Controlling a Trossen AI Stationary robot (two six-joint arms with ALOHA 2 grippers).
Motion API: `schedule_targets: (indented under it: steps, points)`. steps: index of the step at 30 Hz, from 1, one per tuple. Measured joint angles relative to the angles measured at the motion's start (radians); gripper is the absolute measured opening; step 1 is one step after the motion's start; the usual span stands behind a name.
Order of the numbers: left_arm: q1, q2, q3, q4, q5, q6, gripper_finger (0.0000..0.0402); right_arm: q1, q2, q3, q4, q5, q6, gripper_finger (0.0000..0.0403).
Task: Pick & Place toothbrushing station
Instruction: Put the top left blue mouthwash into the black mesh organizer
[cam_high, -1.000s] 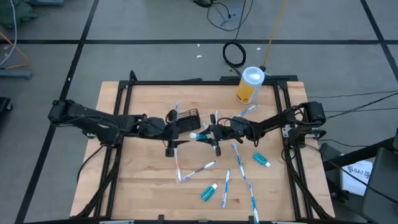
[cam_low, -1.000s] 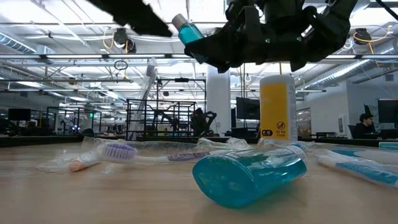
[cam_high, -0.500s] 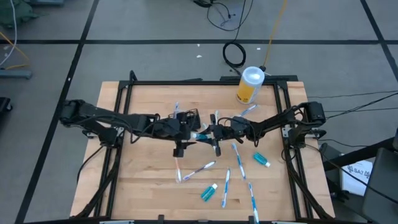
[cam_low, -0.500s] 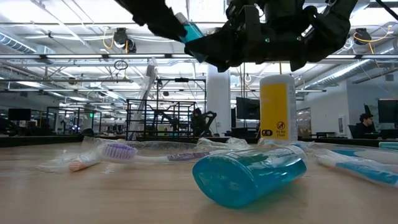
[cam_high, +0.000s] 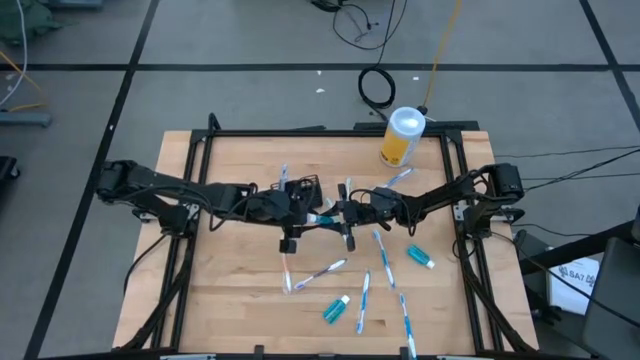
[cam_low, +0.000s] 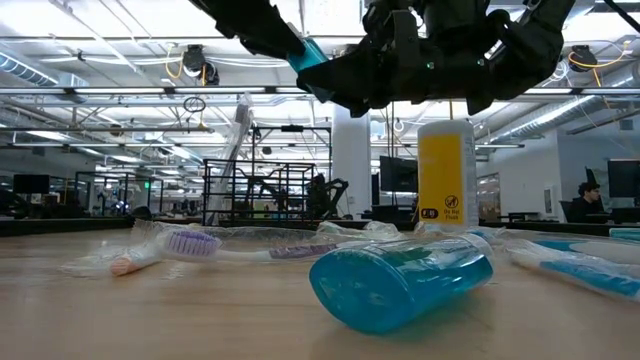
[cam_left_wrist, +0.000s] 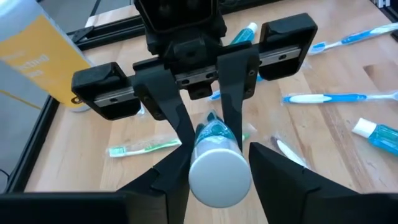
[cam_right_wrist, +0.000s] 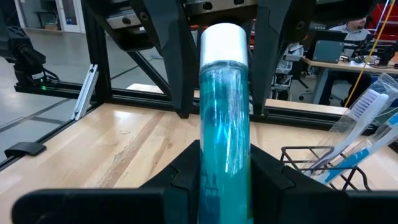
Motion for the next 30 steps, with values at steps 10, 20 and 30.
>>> schedule_targets:
  steps: [10, 20, 30]
  points:
    - [0.0, 0.0, 0.0, 0.02, -0.001, 0.0, 0.0135, 0.0, 0.0, 0.0, -0.016, 0.0, 0.0, 0.0082]
    - [0.0, 0.0, -0.001, 0.017, -0.003, -0.004, 0.0104, 0.0, 0.0, 0.0, -0.017, 0.002, 0.0, 0.0085]
    - [0.0, 0.0, -0.002, -0.017, 0.0, -0.03, 0.0095, 0.0, 0.0, 0.0, -0.014, 0.003, 0.003, 0.0131]
